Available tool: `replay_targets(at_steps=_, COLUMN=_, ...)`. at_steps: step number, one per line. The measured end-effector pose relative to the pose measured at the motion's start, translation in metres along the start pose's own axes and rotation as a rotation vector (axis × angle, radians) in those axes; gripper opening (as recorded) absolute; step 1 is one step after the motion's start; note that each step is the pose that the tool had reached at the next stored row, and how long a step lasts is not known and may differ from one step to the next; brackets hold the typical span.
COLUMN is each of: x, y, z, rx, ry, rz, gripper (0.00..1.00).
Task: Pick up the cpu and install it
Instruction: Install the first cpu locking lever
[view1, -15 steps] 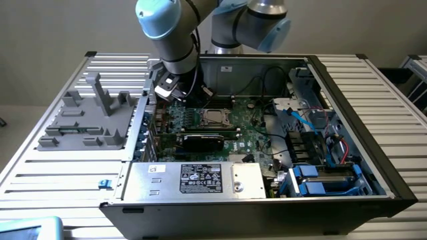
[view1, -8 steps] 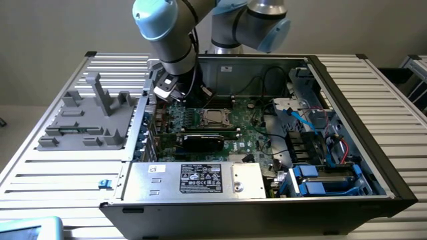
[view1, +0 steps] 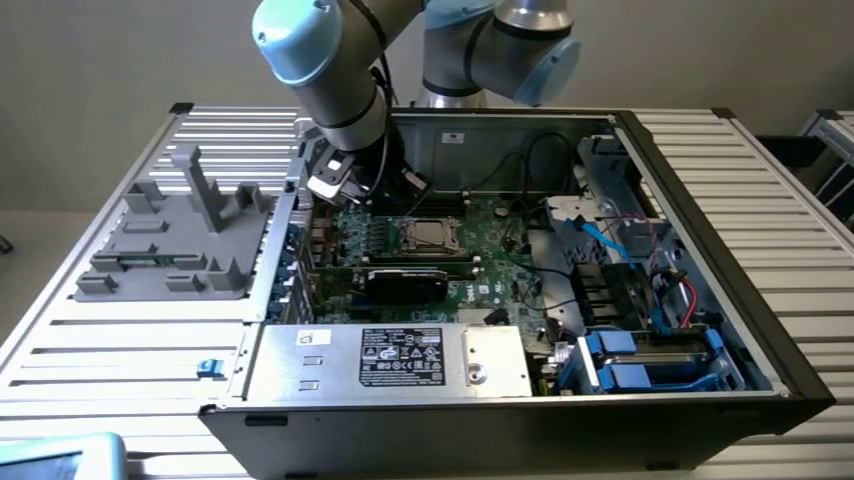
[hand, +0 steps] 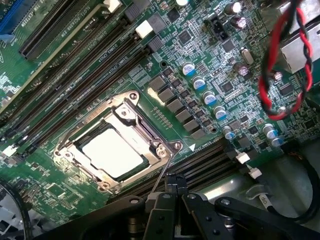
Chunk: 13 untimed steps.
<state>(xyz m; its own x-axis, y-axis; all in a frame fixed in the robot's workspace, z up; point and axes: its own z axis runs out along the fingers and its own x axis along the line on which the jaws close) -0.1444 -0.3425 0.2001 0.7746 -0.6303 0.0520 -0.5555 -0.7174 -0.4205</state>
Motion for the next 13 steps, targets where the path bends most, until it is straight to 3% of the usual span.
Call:
replay_targets(at_steps=5, x=-0.0003, y=0.0003, z=-0.0001, rx=0.0012, ry=-0.0003, rz=-0.003, gripper=0.11)
replay_targets(at_steps=10, x=-0.0011, y=0.0011, z=0.0001, rx=0.0098, ry=-0.0005, rz=-0.026, gripper=0.11)
replay_targets(at_steps=13, x=-0.0015, y=0.0015, z=0.0006, rx=0.0140, ry=-0.0052, rz=-0.050, gripper=0.11)
